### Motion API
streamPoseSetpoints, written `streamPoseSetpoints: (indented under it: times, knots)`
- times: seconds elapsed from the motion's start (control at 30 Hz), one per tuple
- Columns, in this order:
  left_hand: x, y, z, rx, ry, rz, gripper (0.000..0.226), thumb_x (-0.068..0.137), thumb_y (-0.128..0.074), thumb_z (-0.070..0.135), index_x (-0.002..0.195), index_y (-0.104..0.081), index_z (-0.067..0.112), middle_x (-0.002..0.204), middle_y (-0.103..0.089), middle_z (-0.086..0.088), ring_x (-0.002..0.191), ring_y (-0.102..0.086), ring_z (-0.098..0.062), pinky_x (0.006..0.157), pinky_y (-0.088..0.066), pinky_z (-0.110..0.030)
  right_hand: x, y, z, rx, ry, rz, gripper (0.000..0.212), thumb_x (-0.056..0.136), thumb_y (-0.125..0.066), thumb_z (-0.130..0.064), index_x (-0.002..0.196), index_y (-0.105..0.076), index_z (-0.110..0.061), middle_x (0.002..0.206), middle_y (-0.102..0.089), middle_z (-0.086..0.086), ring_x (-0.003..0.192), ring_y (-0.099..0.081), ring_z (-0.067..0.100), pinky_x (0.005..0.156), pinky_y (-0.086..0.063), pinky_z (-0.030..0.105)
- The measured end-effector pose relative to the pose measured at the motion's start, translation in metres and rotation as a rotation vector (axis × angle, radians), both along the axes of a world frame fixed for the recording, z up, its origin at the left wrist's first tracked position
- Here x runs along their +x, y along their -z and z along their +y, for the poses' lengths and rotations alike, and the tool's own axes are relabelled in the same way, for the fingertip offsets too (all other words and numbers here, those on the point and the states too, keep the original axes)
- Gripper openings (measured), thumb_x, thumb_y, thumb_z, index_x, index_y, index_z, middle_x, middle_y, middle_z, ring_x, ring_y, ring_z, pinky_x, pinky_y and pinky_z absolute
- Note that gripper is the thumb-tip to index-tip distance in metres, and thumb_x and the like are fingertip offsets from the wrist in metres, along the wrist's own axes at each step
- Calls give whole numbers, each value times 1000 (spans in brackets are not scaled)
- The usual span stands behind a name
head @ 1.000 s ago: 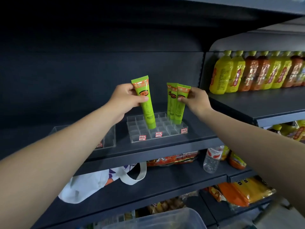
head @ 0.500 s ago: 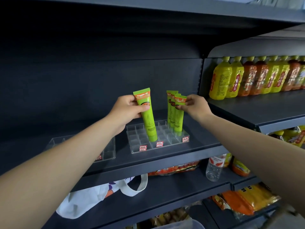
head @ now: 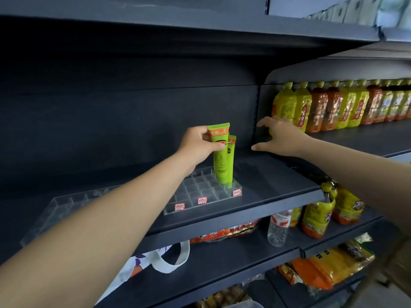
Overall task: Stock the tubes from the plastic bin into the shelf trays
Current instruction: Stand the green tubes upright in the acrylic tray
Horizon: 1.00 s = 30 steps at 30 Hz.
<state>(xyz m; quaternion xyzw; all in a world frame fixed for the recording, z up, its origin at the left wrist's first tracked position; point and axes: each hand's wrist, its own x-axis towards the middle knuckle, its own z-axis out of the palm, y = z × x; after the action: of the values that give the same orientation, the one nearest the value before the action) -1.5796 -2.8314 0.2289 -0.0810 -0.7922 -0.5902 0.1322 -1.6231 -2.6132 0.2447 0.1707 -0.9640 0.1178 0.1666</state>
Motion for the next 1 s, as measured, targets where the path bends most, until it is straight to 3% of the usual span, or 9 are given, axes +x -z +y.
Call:
streamPoseSetpoints:
  times: [0.13,0.27,0.37,0.63,1.0]
  knots:
    - [-9,11,20,7,-25,-7,23,71,-75,-1,76,-65,19,78,-67,2,81,-65,-16,88,-54,-40,4,-2,10,132,37,-15,85,72,-69,-58,139,-35,-20,135,-44,10,130,-36,30,103,-38,44]
    - [-14,21,33,-92,-122,38,19,71,-77,6,88,-69,12,78,-66,5,71,-60,-8,74,-50,-25,8,0,16,171,46,-35,92,68,-67,-65,141,-32,-22,140,-40,10,134,-31,32,106,-32,48]
    - [-17,26,37,-122,-154,54,20,71,-77,7,90,-70,10,85,-68,-1,79,-62,-15,77,-51,-28,9,1,20,181,46,-42,93,67,-66,-67,141,-31,-22,143,-37,10,136,-27,32,108,-29,51]
    - [-21,36,42,-256,-145,33,22,71,-78,12,91,-69,11,92,-70,-2,85,-63,-15,76,-47,-25,10,13,22,171,55,-63,97,66,-67,-67,144,-27,-24,146,-34,8,137,-25,31,108,-25,51]
    - [-27,26,37,-297,-152,10,26,70,-80,13,93,-68,11,86,-69,-1,80,-63,-13,70,-45,-22,8,18,15,195,40,-67,104,65,-68,-68,147,-21,-25,151,-27,7,141,-19,31,110,-24,52]
